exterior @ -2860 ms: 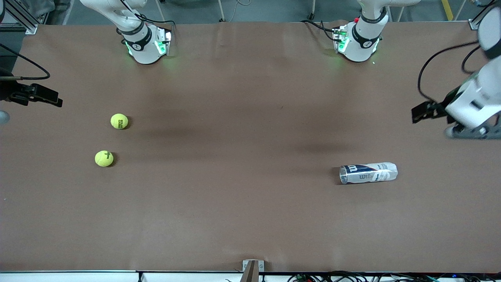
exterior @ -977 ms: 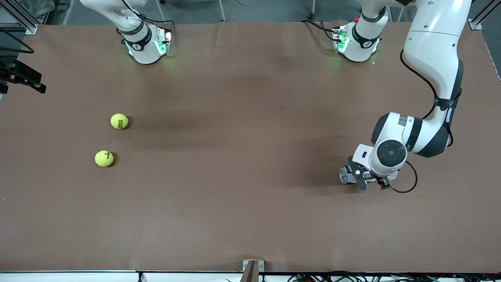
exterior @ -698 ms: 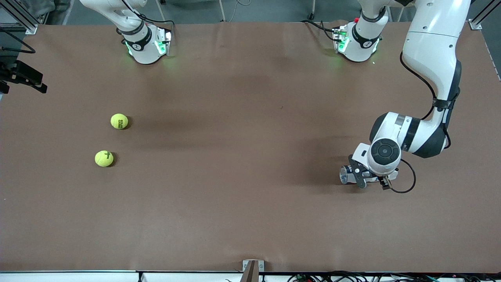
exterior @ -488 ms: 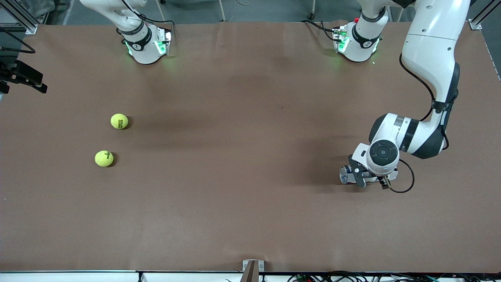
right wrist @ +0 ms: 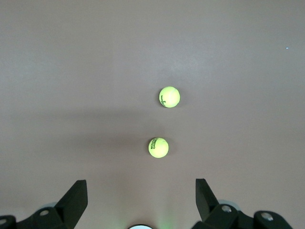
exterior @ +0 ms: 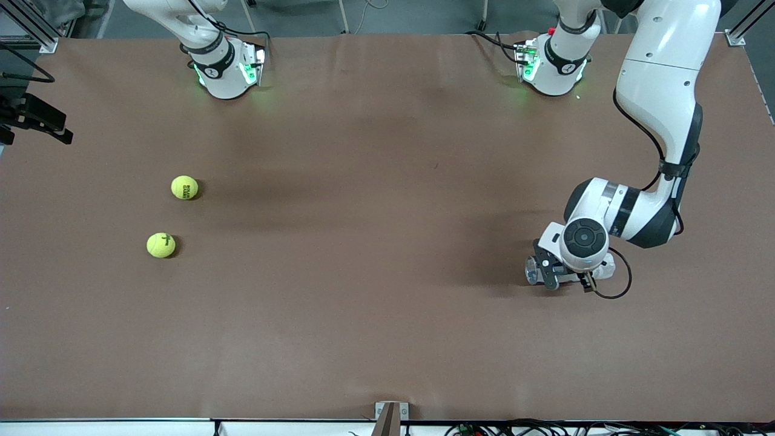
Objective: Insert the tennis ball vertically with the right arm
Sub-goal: 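Lift the Wilson tube with the left gripper and turn it upright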
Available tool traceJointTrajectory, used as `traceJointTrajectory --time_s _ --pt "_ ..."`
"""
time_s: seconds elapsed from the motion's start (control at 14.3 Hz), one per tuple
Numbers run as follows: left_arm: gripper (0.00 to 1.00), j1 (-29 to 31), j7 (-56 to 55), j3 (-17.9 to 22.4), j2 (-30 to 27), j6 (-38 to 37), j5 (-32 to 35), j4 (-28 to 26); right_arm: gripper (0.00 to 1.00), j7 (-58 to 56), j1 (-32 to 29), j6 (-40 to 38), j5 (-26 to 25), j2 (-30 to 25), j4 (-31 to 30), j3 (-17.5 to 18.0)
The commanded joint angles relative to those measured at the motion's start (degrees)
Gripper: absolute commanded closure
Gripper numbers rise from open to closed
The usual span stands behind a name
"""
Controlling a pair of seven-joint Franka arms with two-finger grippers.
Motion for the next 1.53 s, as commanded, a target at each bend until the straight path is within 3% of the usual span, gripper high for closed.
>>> traceJointTrajectory --time_s 0.0,0.35,0.98,1.47 --pt "0.0 -0.13 -1.6 0.15 0.71 0.64 1.35 -0.08 0.0 -0.33 0.29 0.34 -0.85 -1.35 -1.44 -0.08" --pt "0.0 -0.13 -6.26 0.15 1.68 0.64 7.15 0.19 0.0 -0.42 0.29 0.34 -0.85 -1.35 -1.44 -0.17" --pt "0.04 -1.27 -9.17 0.15 3.26 0.64 11.28 0.8 0.0 -0.33 0.2 0.34 -0.85 -1.26 -1.44 -0.17" --pt "0.18 -1.36 -9.44 0.15 3.7 0.64 13.57 0.8 0.0 -0.42 0.2 0.34 -0.85 -1.26 -1.53 -0.17"
